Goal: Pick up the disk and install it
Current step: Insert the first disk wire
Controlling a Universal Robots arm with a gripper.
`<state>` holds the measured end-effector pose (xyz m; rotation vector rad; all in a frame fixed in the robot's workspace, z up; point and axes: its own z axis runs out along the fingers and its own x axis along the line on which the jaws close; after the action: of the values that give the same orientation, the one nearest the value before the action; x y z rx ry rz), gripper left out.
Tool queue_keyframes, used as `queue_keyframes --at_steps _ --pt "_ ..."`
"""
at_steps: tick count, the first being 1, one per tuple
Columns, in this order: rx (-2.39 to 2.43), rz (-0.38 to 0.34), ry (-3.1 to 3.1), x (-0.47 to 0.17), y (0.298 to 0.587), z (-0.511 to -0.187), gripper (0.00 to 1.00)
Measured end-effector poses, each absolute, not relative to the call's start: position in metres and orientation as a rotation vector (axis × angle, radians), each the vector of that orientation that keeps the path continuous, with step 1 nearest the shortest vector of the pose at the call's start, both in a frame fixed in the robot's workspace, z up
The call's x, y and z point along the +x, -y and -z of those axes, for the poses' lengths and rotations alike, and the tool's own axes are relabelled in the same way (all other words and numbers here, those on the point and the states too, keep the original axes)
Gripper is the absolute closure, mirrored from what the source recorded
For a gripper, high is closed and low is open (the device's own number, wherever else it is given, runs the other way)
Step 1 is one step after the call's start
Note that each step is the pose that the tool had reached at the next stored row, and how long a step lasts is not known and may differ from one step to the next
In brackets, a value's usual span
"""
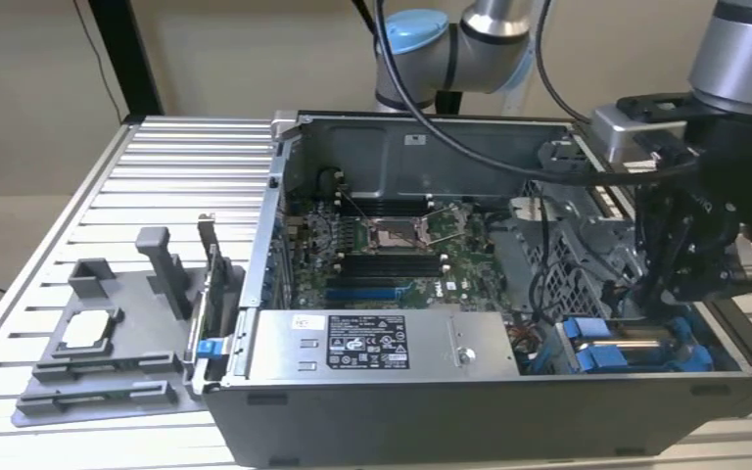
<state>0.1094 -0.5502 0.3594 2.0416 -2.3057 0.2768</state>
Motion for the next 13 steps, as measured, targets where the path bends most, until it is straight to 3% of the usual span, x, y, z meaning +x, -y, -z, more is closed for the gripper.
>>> queue_keyframes --at_steps 5,13 --pt "2.014 -0.340 2.269 0.110 0.537 -0.357 1.00" --pt "2.004 -0.370 2.256 0.110 0.528 -0.346 1.00"
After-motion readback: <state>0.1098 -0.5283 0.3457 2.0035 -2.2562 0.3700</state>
